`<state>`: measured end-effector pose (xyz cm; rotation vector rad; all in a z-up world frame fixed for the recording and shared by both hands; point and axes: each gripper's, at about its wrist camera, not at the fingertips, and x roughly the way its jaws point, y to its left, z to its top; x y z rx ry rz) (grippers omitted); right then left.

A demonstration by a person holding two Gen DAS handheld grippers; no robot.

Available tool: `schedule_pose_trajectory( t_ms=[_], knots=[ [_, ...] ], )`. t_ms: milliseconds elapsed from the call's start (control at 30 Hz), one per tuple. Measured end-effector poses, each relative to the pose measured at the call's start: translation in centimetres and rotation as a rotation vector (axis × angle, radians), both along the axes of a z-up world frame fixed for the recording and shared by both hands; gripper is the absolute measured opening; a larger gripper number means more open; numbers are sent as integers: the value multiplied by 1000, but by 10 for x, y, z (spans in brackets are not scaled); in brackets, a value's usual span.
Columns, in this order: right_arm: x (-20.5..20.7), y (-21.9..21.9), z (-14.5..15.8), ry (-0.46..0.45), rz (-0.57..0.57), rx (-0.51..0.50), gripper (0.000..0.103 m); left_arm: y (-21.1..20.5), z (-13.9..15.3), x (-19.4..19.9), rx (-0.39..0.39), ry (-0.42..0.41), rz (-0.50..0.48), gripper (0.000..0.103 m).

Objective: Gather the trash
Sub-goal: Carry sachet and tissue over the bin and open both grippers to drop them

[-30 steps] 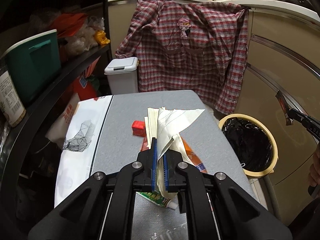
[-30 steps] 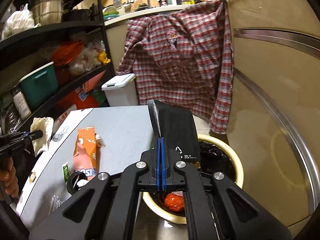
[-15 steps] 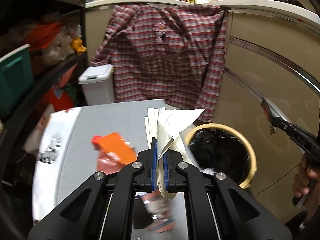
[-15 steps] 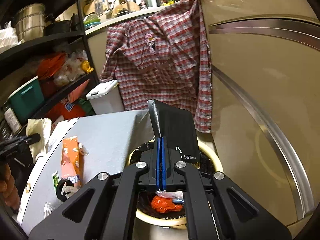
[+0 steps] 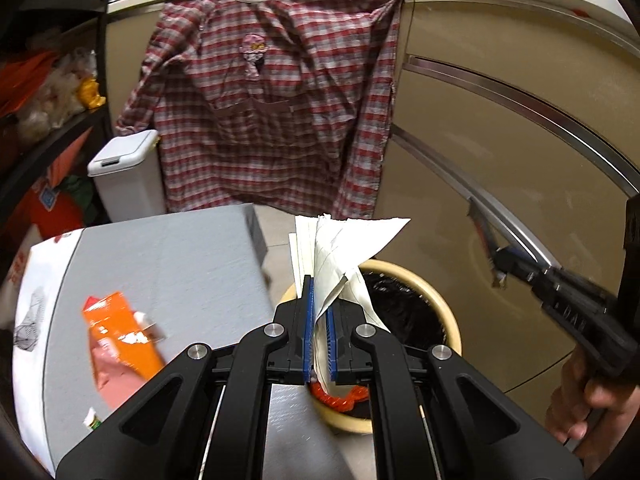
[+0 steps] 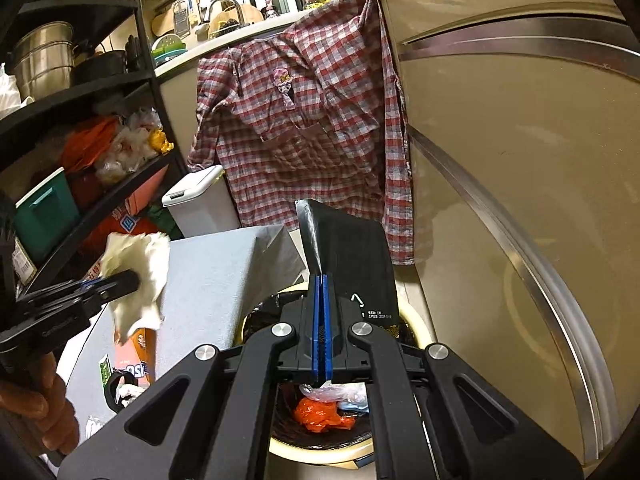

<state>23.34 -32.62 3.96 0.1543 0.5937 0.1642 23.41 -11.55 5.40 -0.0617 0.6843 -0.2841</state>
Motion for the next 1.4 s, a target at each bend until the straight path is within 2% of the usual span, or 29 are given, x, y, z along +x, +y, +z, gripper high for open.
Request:
schedule_pose_trajectory(
  t_ms=[433,500,533,567,600,633,700,933,1100,1400],
  knots=[
    [10,1,-6,24,3,19,3,-26,-8,22,-10,17,-9,6],
    [12,2,-9,35,5,23,7,-27,-10,26,-17,31,-11,6],
    [14,2,-11,47,-1,23,7,-28,-11,30,-20,45,-14,9],
    [16,2,-13,56,-5,22,7,-29,-15,34,-20,72,-23,25],
    [18,2,-15,66,-8,23,10,-31,-18,38,-18,98,-29,46],
    [18,2,-16,68,-10,23,12,-30,-20,40,-13,104,-19,48],
    [20,2,-17,68,-19,20,25,-28,-21,41,-4,90,7,47],
    [20,0,-17,67,-20,25,26,-23,-21,36,-7,79,1,46],
    [21,1,-17,66,-16,20,26,-15,-16,29,-14,59,4,41],
    [19,13,-16,64,0,-5,26,19,-2,3,-38,13,29,36]
  ],
)
